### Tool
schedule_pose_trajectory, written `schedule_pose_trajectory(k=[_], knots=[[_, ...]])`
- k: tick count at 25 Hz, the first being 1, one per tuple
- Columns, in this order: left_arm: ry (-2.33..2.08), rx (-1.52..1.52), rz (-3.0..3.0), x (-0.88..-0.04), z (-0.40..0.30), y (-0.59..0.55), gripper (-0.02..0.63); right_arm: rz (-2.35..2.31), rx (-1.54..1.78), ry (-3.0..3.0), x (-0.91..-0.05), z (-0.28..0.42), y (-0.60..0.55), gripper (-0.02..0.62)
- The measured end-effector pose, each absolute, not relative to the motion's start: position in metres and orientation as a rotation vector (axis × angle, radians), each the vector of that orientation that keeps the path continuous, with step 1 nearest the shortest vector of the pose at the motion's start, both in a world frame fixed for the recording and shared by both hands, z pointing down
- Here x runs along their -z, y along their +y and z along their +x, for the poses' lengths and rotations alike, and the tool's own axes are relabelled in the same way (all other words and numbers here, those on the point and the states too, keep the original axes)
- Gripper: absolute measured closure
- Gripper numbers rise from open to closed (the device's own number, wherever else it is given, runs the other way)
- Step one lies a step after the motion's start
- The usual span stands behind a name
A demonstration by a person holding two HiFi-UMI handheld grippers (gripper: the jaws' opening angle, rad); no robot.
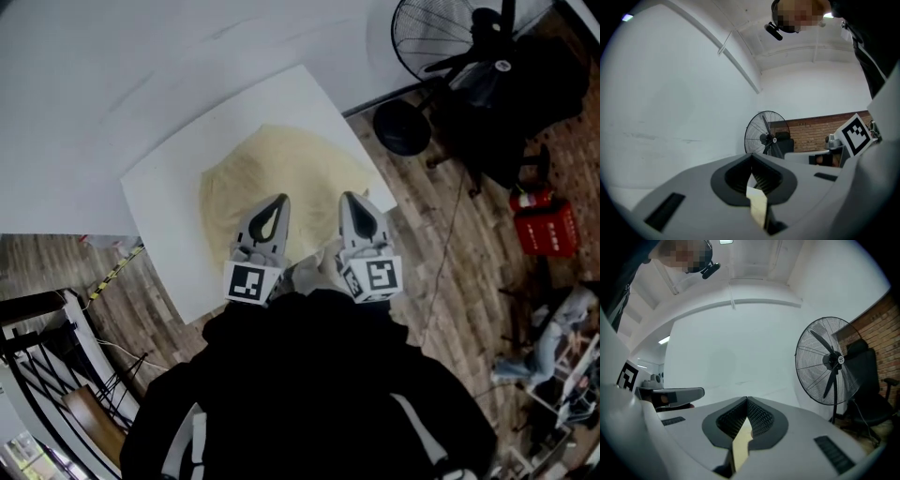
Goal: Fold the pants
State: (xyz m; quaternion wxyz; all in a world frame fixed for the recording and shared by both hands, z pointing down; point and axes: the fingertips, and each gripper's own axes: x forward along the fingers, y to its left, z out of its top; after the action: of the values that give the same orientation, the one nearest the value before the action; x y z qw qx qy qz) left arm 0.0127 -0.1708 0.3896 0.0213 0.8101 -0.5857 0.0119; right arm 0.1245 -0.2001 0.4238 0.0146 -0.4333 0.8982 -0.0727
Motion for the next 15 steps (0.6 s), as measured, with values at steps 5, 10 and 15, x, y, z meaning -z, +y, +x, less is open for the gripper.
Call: schedule_pose_trajectory(k=[5,10,15], knots=[[-1.701,-0.146,2.542,-0.415,0.011,-0.221,0.603,-1.468,0.281,2.812,-0.455,0.128,-0.233,0.594],[-1.589,-0.344,2.58,-0.449,0.016,-0.261,0.603,-1.559,0.375,2.839,-0.49,0.136,-0.253,0.594],[-1.478,-0.539,2.621,-0.491,0.019,-0.293,0.603,-1.659,0.444,2.858,-0.526,0.148,-0.274,0.594]])
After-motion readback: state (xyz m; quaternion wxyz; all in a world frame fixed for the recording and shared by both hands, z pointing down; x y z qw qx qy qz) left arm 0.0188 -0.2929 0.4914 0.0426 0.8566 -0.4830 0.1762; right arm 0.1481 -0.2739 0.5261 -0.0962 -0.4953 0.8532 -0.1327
